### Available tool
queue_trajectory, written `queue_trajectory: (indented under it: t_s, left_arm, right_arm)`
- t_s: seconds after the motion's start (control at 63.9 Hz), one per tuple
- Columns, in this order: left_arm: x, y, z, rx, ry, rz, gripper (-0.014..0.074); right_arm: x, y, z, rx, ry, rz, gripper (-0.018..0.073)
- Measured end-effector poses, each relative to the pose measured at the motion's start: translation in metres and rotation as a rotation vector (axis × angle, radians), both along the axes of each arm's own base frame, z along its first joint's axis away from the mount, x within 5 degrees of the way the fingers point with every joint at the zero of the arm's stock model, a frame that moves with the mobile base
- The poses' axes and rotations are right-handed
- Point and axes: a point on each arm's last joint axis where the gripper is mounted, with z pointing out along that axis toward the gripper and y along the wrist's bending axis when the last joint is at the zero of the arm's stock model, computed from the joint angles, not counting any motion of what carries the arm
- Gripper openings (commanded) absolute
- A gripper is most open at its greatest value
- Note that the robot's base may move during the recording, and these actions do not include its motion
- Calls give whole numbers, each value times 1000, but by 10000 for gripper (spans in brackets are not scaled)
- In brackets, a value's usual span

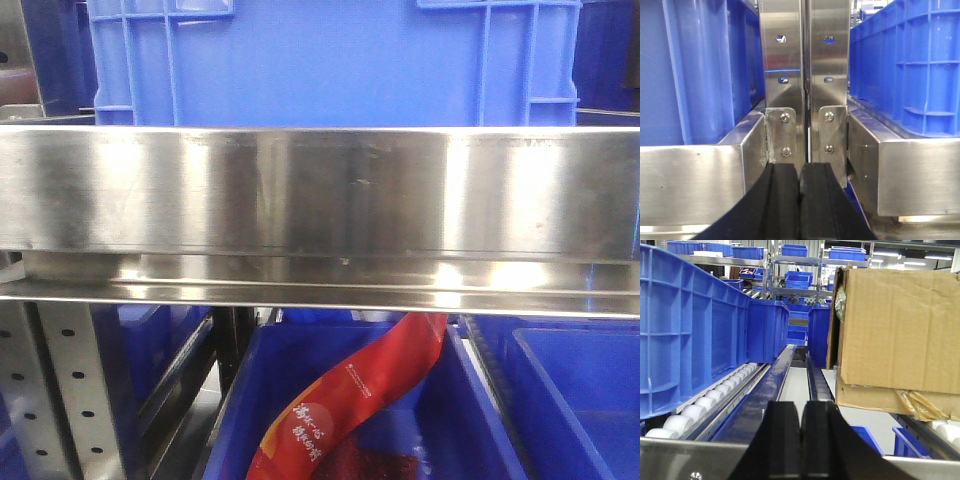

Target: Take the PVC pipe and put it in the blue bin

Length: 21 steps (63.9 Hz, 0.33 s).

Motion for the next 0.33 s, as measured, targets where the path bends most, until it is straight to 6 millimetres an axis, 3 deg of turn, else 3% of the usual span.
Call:
queue_trajectory:
  t_s: [0.329]
  left_arm:
    - [0,0,0,0,0,0,-111]
  right_arm:
    - [0,0,0,0,0,0,-168]
